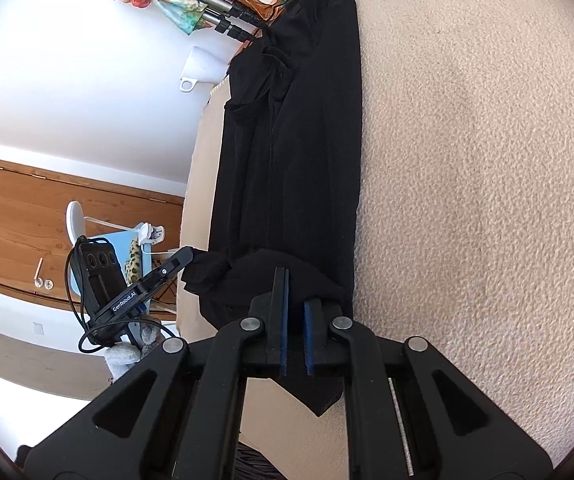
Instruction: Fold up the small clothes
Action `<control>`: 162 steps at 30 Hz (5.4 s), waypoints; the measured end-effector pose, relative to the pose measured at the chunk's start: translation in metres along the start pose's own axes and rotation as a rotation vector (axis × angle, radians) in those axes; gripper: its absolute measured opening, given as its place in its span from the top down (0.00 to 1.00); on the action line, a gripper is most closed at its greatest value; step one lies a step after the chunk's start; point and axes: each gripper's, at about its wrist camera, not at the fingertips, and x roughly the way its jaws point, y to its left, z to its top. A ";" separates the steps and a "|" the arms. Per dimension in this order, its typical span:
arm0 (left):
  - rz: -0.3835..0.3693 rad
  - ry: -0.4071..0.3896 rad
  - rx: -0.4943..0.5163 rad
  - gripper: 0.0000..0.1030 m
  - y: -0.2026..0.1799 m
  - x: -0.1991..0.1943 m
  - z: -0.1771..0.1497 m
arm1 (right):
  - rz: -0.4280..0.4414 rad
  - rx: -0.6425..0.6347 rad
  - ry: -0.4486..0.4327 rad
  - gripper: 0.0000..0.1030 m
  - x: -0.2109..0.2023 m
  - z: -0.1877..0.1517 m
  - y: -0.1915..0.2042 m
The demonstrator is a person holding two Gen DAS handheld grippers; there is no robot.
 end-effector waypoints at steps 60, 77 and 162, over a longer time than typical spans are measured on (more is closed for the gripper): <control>0.056 0.032 0.199 0.99 -0.017 0.031 0.012 | -0.282 -0.335 -0.055 0.93 0.011 0.031 0.033; 0.127 -0.074 0.242 0.74 -0.027 0.002 0.025 | -0.241 -0.299 -0.141 0.85 -0.031 0.013 0.027; 0.066 -0.013 0.230 0.98 0.021 0.176 0.263 | -0.238 -0.177 -0.175 0.75 0.066 0.294 -0.025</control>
